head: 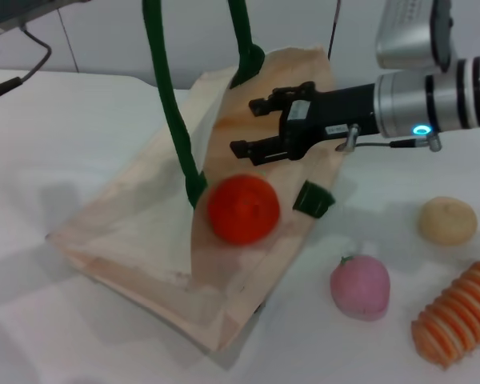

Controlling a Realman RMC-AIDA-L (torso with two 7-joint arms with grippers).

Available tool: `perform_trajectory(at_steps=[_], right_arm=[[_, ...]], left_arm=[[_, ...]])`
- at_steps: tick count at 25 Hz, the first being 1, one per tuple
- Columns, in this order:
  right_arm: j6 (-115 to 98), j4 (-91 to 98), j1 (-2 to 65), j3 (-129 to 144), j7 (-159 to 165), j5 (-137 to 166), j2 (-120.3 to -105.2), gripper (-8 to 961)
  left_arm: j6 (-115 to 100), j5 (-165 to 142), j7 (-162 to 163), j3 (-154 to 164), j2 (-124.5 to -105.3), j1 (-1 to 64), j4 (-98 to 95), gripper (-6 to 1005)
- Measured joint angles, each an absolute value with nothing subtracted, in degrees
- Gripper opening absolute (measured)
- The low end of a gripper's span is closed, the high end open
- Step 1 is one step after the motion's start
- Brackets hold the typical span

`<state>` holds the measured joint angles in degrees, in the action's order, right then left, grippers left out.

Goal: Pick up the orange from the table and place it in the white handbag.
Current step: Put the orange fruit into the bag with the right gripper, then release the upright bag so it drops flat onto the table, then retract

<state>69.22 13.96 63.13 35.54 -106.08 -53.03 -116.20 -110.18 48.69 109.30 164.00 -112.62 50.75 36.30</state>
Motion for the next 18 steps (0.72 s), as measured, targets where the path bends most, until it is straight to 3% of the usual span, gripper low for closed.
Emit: perform_trajectory(at_steps=[7,12,18], right_arm=[[71.03,22.40,58.36,37.23,-99.50,-52.96,-116.19,890],[71.23,28.75,53.94,37.99,-95.91,-52.93,-116.19,890],[71.31,35.31,49.07,37.38,-92.95,-53.26,-116.12,889]], left_arm=[[-108.79,49.49,109.22,164.00,-112.13,49.54,35.29,257],[-106.45,49.49,109.10,164.00,-110.22,48.24,30.34,260],[-105.08,49.53,109.00,163.97,-109.96,47.47,29.81,263]])
